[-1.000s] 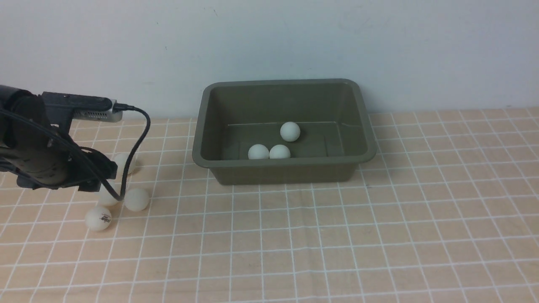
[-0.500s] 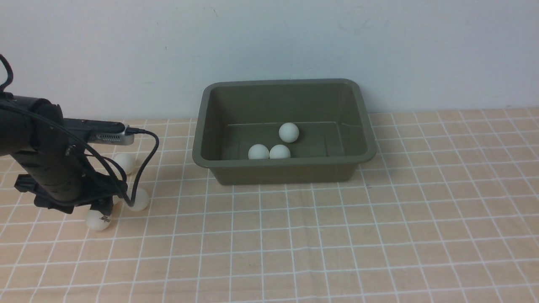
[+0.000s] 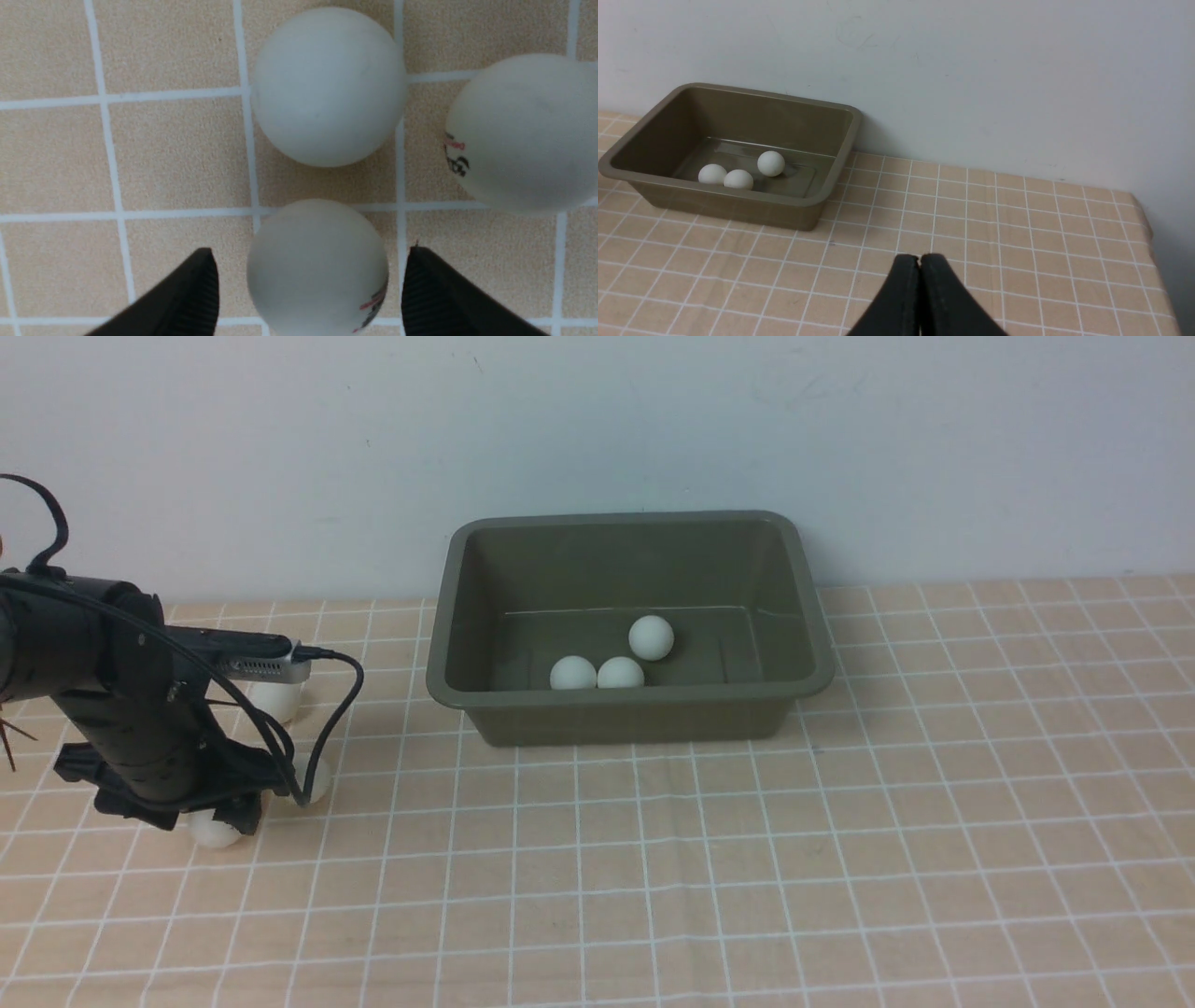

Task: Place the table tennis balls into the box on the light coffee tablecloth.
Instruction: 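Reach for and grasp a ping pong ball on the table beside the basket, then drop the ball into the bin, then reach for and grasp a ping pong ball on the table beside the basket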

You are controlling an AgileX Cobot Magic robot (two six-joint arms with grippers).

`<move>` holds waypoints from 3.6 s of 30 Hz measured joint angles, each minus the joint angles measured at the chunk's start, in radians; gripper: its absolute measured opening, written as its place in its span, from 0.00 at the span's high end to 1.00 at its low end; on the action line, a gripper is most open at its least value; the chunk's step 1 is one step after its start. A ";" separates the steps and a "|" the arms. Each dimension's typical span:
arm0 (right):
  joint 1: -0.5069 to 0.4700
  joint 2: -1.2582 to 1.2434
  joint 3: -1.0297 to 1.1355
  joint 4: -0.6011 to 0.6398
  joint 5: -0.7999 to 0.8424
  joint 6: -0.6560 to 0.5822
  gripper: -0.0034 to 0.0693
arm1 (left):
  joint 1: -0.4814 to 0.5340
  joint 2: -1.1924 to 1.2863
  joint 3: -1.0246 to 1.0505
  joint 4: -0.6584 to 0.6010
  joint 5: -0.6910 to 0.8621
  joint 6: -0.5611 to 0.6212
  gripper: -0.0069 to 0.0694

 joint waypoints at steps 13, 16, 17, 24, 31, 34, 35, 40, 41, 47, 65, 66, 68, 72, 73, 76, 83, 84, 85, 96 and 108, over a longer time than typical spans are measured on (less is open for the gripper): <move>0.000 0.000 0.000 0.000 -0.003 -0.002 0.98 | 0.001 -0.001 -0.024 0.002 0.086 0.001 0.52; 0.000 0.000 0.000 0.000 -0.003 -0.003 0.98 | 0.001 -0.019 -0.103 0.003 0.267 0.004 0.52; 0.000 0.000 0.000 0.000 -0.003 -0.003 0.98 | 0.001 -0.024 -0.130 0.002 0.308 0.010 0.52; 0.000 0.000 0.000 0.000 -0.004 -0.003 0.98 | -0.031 -0.051 -0.406 -0.137 0.515 0.121 0.52; 0.000 0.000 0.000 0.000 -0.004 -0.003 0.98 | -0.202 -0.021 -0.536 -0.477 0.326 0.372 0.52; 0.000 0.000 0.000 0.000 -0.004 -0.003 0.98 | -0.257 0.040 -0.556 -0.509 0.195 0.407 0.52; 0.000 0.000 0.000 0.000 -0.004 -0.003 0.98 | -0.260 0.046 -0.556 -0.511 0.188 0.408 0.52; 0.000 0.000 0.000 0.000 0.001 -0.003 0.98 | -0.285 0.188 -0.612 -0.516 0.121 0.413 0.52; 0.000 0.000 0.000 0.000 0.003 -0.003 0.98 | -0.285 0.221 -0.632 -0.516 0.123 0.413 0.52; 0.000 0.000 0.000 0.011 0.028 -0.003 0.98 | -0.286 0.299 -0.687 -0.516 0.138 0.412 0.50; 0.000 0.000 0.000 0.017 0.033 -0.003 0.98 | -0.265 0.082 -0.697 -0.256 0.279 0.348 0.41; 0.000 0.000 0.000 0.017 0.033 -0.003 0.98 | -0.260 0.072 -0.697 -0.235 0.288 0.335 0.41; 0.000 0.000 0.000 0.018 0.037 -0.003 0.98 | -0.207 0.032 -0.698 -0.100 0.356 0.237 0.41; 0.000 0.000 0.000 0.018 0.038 -0.003 0.98 | -0.119 0.046 -0.698 -0.038 0.428 0.153 0.41; 0.000 0.000 0.000 0.018 0.040 -0.003 0.98 | -0.098 0.058 -0.698 -0.038 0.438 0.145 0.41; 0.000 0.000 0.000 0.018 0.043 -0.003 0.98 | -0.065 0.106 -0.698 -0.048 0.448 0.134 0.41; 0.000 0.000 0.000 0.018 0.062 -0.003 0.98 | -0.049 0.218 -0.697 -0.048 0.404 0.133 0.41; 0.000 0.000 0.000 0.018 0.064 -0.003 0.98 | -0.049 0.232 -0.697 -0.045 0.396 0.133 0.41; 0.000 0.000 0.000 0.018 0.065 -0.003 0.98 | -0.049 0.245 -0.697 -0.041 0.389 0.133 0.41; 0.000 0.000 0.000 0.018 0.100 -0.003 0.98 | -0.049 0.302 -0.696 0.061 0.338 0.081 0.41; 0.000 0.000 0.000 0.018 0.104 -0.003 0.98 | -0.049 0.335 -0.696 0.034 0.351 0.081 0.40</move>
